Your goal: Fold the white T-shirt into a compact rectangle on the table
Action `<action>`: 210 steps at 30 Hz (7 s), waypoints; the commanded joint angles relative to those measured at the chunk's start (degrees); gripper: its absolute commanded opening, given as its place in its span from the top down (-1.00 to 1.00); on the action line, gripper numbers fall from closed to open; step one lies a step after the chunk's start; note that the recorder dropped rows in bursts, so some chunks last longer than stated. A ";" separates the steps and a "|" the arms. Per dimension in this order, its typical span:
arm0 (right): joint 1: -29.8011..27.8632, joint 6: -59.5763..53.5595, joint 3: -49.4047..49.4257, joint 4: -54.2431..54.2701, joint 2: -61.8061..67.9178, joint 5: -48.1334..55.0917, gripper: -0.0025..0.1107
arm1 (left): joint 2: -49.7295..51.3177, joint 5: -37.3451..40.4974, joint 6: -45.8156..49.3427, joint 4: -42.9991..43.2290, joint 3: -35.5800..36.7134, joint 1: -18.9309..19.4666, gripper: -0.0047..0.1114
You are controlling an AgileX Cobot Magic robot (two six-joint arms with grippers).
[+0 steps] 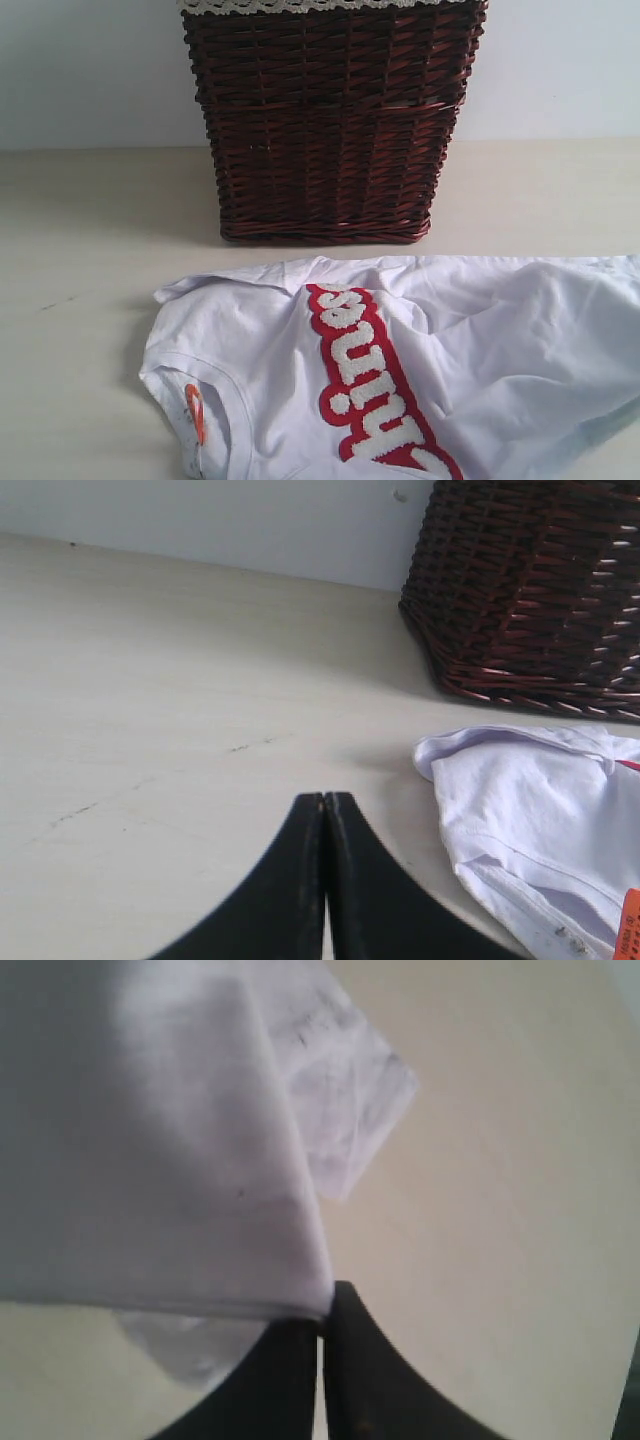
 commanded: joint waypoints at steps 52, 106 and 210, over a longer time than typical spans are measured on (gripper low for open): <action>-0.32 24.72 -7.44 18.55 29.00 11.94 -0.01 | -0.37 -0.15 0.06 -0.42 -0.15 -0.30 0.92; -0.32 -1.16 -8.21 19.44 32.45 15.54 0.91 | -0.37 -0.15 0.06 -0.42 -0.15 -0.30 0.92; 27.17 42.36 -13.18 -21.95 7.22 -7.10 0.96 | -0.37 -0.15 0.06 -0.42 -0.15 -0.30 0.92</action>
